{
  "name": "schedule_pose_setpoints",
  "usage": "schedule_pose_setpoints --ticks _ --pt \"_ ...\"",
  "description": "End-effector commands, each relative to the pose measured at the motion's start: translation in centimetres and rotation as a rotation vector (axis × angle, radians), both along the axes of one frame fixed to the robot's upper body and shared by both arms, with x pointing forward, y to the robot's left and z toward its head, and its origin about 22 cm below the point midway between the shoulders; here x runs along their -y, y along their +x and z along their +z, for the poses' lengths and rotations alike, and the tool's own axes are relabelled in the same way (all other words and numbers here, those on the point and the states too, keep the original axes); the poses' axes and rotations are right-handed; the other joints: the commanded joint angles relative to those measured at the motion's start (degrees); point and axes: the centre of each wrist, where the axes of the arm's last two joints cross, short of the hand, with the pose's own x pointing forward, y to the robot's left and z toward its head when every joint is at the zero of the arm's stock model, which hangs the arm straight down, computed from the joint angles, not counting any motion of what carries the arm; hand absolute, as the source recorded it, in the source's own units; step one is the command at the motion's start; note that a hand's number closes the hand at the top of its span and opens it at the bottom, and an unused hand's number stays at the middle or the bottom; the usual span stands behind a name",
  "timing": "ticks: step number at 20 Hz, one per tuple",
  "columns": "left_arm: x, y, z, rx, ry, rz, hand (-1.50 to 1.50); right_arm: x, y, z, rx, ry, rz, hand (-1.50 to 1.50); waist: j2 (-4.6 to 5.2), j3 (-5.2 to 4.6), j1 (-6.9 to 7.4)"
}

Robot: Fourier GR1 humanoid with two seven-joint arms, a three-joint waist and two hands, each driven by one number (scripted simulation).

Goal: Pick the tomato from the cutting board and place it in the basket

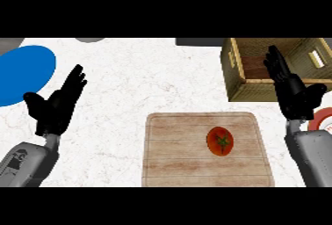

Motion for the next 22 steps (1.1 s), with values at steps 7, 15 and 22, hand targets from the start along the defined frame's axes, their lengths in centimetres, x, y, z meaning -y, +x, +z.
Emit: schedule_pose_setpoints --ticks 7,15,22 --pt "-0.4 -5.2 -8.5 -0.446 -0.020 0.025 0.00 -14.4 -1.7 8.8 0.384 0.061 1.053 1.50 -0.50 0.12 5.33" --pt "-2.6 -8.9 -10.3 -0.529 -0.029 0.141 0.00 -16.8 -10.8 3.3 0.407 -0.075 1.095 -1.50 -1.45 0.26 -2.37" --pt "-2.3 -9.8 -10.8 -0.512 -0.057 0.159 0.00 -11.2 -9.0 11.5 0.599 -0.642 0.712 -1.50 -1.66 0.08 -4.24"
